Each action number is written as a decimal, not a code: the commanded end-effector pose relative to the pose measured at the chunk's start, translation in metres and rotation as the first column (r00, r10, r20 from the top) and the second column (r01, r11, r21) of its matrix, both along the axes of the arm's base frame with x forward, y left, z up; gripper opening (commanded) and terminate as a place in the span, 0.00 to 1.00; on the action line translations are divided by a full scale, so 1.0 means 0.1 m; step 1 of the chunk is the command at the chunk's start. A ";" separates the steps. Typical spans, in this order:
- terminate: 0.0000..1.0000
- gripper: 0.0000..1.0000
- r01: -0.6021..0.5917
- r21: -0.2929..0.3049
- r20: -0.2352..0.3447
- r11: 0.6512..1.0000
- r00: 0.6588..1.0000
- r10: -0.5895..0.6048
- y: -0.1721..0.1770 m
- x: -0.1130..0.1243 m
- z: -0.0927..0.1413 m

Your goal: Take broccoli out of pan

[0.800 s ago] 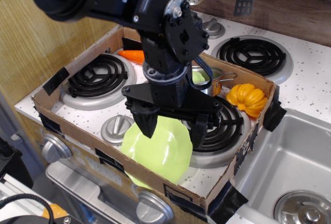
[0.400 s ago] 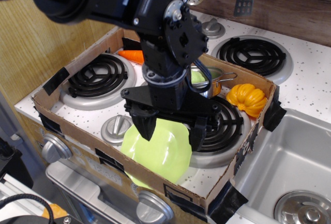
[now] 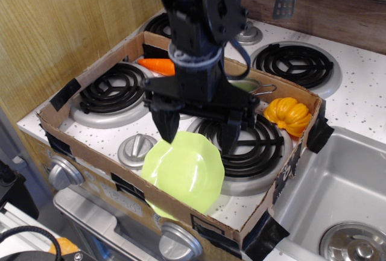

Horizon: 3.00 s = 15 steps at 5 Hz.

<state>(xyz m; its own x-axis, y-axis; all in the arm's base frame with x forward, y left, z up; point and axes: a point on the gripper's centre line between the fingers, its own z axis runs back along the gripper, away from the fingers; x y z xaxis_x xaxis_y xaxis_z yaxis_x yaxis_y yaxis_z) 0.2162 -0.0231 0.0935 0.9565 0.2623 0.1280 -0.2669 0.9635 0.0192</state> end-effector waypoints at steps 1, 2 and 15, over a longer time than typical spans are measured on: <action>0.00 1.00 0.042 0.043 0.015 0.998 0.999 -0.043 0.19 0.34 0.38; 0.00 1.00 0.100 0.061 -0.007 0.993 0.995 -0.100 0.27 0.53 0.47; 0.00 1.00 0.136 0.061 0.084 0.989 0.986 -0.141 0.43 1.52 -0.28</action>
